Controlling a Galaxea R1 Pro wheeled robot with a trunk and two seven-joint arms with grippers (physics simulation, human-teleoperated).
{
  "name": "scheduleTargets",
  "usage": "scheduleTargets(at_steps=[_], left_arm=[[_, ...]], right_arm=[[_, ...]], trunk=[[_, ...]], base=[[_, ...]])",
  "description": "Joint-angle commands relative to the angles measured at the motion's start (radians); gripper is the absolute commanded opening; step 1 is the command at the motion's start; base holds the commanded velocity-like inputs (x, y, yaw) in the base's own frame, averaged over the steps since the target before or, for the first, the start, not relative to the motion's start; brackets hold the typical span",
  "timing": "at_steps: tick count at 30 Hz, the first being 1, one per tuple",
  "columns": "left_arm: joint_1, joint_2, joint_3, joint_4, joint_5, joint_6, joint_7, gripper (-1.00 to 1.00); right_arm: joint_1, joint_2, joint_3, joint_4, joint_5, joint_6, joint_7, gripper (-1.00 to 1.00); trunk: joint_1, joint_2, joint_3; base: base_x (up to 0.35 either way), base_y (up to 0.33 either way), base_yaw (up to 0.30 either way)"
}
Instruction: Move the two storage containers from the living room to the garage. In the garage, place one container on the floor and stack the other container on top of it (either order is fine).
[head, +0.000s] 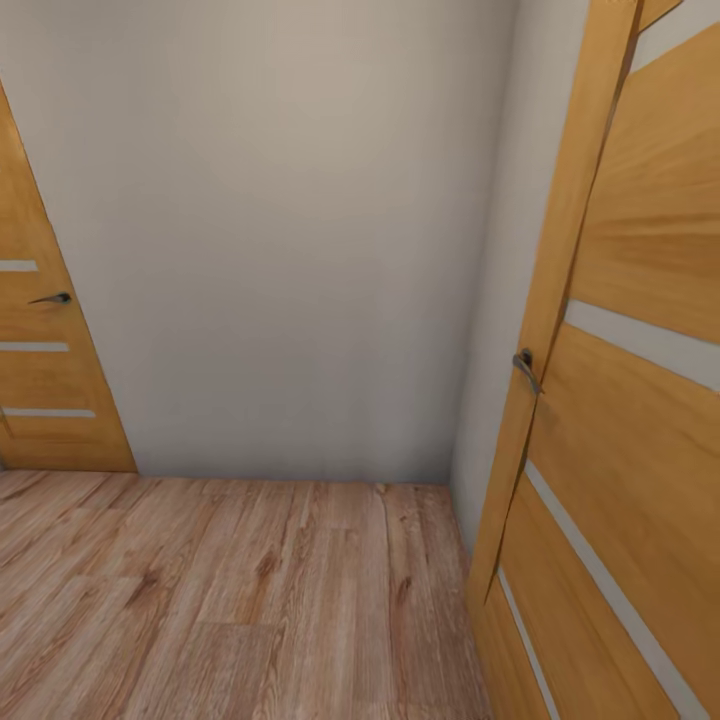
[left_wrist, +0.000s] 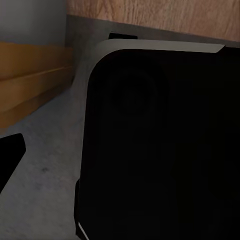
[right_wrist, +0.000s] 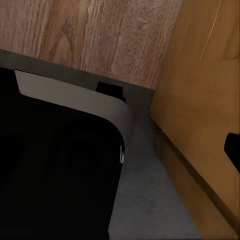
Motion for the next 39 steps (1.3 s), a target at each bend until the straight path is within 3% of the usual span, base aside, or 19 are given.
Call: scheduleTargets(at_steps=[1,39], left_arm=[[0.0,0.0,0.0,0.0,0.009,-0.002,0.0,1.0],[0.0,-0.001,-0.001,0.0,0.009,-0.002,0.001,1.0]], right_arm=[[-0.001,0.0,0.008,0.003,-0.01,-0.006,0.003,1.0],[-0.001,0.0,0.008,0.003,-0.009,-0.006,0.003,1.0]], trunk=[[0.0,-0.001,-0.001],[0.0,-0.001,-0.001]], base=[[0.0,0.0,-0.173],[0.0,0.0,-0.01]])
